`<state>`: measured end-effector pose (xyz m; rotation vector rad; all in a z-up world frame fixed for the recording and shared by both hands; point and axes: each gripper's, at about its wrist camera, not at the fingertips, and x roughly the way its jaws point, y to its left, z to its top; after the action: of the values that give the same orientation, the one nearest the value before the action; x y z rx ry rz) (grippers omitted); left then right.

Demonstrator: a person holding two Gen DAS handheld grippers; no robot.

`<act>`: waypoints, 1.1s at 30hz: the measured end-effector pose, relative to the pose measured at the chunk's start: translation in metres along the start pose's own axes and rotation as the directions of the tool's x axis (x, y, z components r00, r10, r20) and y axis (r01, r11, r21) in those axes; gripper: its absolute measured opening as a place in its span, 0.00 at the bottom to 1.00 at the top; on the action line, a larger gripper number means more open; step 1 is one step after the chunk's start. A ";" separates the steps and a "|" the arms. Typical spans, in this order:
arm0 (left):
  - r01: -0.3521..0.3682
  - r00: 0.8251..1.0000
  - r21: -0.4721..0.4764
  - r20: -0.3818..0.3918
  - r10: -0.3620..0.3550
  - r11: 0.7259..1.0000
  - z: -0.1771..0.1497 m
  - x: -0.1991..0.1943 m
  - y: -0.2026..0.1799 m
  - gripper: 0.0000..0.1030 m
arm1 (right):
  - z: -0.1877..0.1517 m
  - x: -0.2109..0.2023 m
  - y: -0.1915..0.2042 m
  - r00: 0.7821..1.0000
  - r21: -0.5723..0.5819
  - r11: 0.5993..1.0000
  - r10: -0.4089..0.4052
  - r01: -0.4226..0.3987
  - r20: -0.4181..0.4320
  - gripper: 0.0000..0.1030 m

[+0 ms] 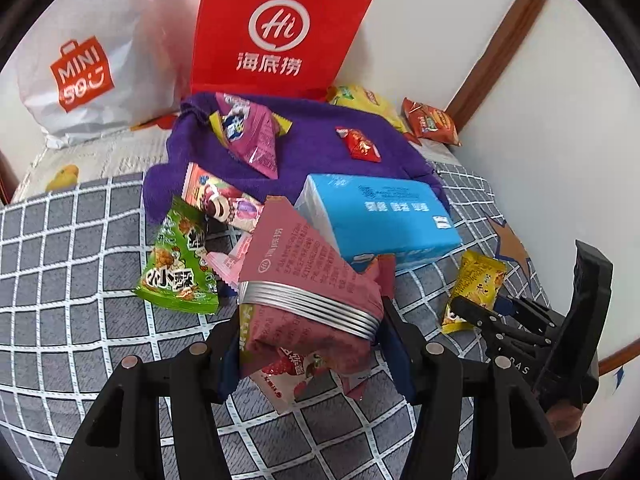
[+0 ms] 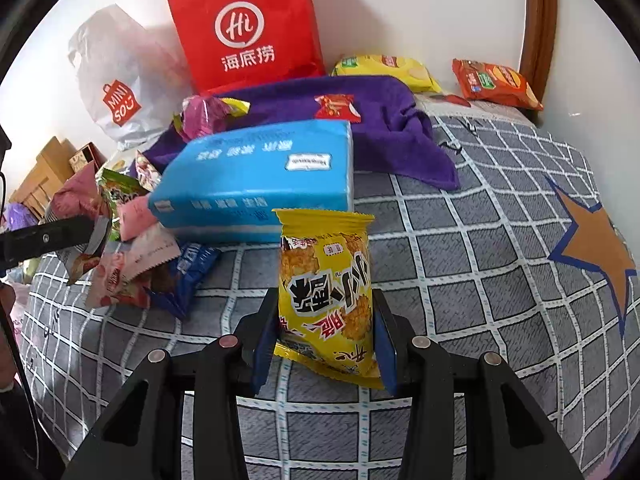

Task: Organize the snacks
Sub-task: 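Grasp the pink bag with silver band with the left tool while the right tool lifts the yellow bag, then carry the yellow bag and pink bag toward the purple towel with both tools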

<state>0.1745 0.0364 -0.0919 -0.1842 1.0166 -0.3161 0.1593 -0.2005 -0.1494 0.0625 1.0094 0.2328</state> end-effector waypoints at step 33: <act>-0.016 0.993 0.008 0.121 0.015 1.000 0.053 -0.050 -0.031 0.55 | 0.076 -0.063 0.012 0.987 -0.030 0.999 0.033 -0.028 0.160 0.42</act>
<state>0.1901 0.0242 -0.0156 -0.1854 0.8964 -0.2921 0.1898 -0.1984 -0.0547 0.0707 0.8452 0.2656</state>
